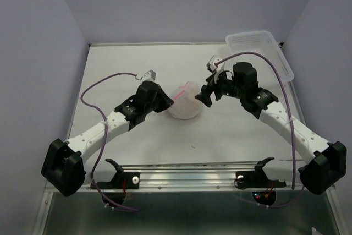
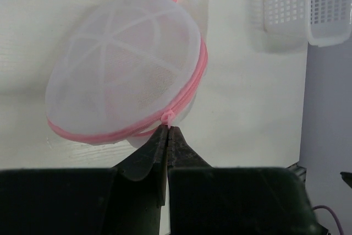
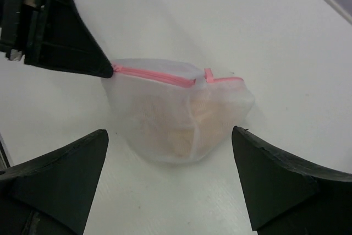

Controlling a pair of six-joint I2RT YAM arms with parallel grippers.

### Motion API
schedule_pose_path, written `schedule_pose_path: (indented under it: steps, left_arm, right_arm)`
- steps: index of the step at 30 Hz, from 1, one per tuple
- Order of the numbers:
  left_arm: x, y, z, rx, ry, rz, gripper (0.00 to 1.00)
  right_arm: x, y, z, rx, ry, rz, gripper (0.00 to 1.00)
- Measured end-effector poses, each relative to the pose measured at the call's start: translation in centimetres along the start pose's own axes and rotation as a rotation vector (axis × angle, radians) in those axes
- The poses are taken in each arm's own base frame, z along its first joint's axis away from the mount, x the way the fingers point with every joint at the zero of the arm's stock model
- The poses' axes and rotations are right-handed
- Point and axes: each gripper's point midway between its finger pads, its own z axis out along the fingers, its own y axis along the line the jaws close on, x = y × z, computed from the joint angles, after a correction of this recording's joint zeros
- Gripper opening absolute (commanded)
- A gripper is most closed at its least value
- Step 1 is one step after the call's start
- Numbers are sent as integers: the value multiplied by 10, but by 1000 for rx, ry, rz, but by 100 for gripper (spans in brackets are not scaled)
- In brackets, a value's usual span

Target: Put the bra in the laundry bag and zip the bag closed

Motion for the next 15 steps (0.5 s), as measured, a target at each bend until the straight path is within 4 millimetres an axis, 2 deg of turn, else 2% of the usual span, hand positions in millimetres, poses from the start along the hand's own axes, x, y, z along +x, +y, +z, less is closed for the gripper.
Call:
schedule_pose_path:
  steps: [3, 4, 7, 11, 15]
  left_arm:
    - [-1, -6, -1, 22, 11, 23, 0]
    - [-1, -9, -1, 32, 16, 41, 0]
    - [-4, -14, -2, 48, 19, 90, 0]
    - [-11, -23, -5, 75, 12, 168, 0]
    - [-10, -28, -5, 105, 29, 245, 0]
  right_arm:
    - [-6, 19, 1, -86, -15, -158, 100]
    - [-2, 31, 7, -140, -1, -241, 100]
    - [14, 49, 21, -240, 43, -384, 100]
    - [24, 46, 37, -321, 102, -558, 100]
    - [15, 41, 51, -368, 105, -670, 100]
